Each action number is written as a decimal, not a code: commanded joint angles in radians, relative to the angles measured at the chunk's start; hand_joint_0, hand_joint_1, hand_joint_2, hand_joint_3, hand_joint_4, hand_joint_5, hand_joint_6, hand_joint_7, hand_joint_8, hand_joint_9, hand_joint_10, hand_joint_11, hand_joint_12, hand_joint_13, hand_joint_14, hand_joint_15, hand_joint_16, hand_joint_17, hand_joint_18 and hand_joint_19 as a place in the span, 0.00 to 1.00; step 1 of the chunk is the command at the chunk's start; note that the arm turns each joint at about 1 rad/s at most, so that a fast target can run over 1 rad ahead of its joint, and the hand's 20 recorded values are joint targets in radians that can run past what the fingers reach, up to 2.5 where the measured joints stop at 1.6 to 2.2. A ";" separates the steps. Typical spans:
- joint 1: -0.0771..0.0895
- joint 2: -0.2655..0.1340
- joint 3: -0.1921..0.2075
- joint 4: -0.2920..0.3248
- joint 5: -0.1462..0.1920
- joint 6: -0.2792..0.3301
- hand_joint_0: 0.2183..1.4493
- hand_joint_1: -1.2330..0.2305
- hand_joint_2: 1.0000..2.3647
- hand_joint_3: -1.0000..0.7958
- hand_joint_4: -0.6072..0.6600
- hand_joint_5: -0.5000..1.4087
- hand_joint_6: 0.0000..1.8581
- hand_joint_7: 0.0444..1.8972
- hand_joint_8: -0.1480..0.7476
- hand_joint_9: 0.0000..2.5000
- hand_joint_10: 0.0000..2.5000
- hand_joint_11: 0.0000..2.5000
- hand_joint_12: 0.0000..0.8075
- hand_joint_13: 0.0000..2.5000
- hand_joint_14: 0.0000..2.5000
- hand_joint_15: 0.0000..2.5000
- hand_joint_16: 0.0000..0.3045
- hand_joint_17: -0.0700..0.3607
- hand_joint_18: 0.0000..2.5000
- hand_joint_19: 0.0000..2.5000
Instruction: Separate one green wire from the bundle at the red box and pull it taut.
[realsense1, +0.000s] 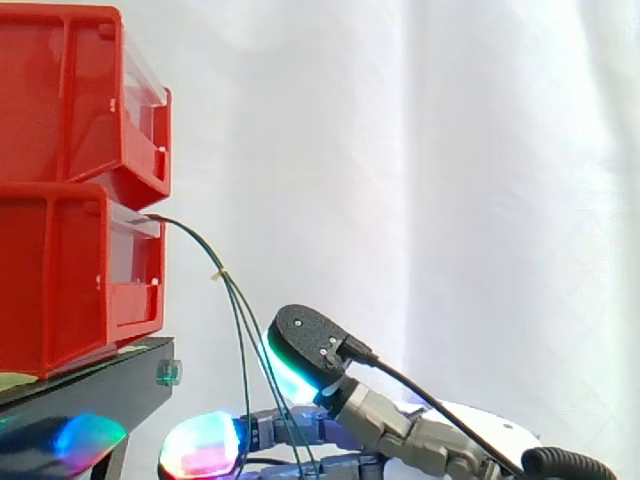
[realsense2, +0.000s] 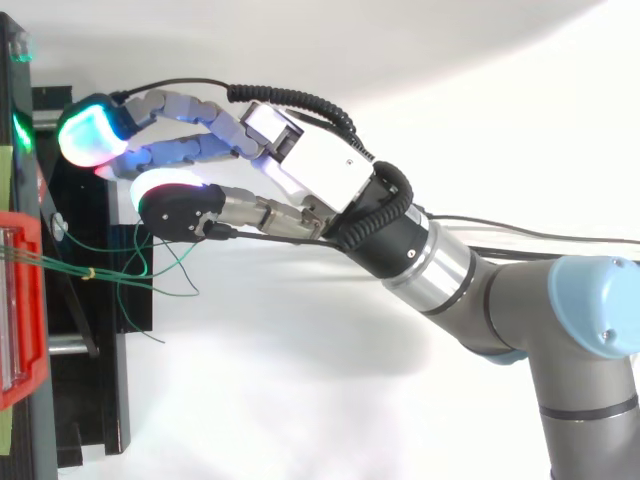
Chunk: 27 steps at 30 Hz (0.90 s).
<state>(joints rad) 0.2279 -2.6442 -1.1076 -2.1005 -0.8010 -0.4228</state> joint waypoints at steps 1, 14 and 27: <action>0.001 -0.007 0.011 0.000 -0.001 -0.001 0.24 0.60 0.00 0.28 0.67 0.13 0.27 0.36 0.56 0.31 0.00 0.08 0.50 0.31 0.00 0.08 0.18 0.44 0.30 0.10; 0.024 -0.007 -0.038 0.059 -0.001 -0.002 0.25 0.60 0.00 0.28 0.69 0.15 0.27 0.34 0.54 0.54 0.00 0.10 0.43 0.43 0.00 0.10 0.17 0.44 0.35 0.09; 0.025 -0.007 -0.040 0.080 -0.003 0.002 0.25 0.60 0.00 0.28 0.70 0.15 0.27 0.34 0.57 0.52 0.00 0.11 0.46 0.43 0.00 0.11 0.17 0.44 0.35 0.10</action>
<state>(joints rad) 0.2531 -2.6507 -1.1483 -2.0289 -0.8037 -0.4216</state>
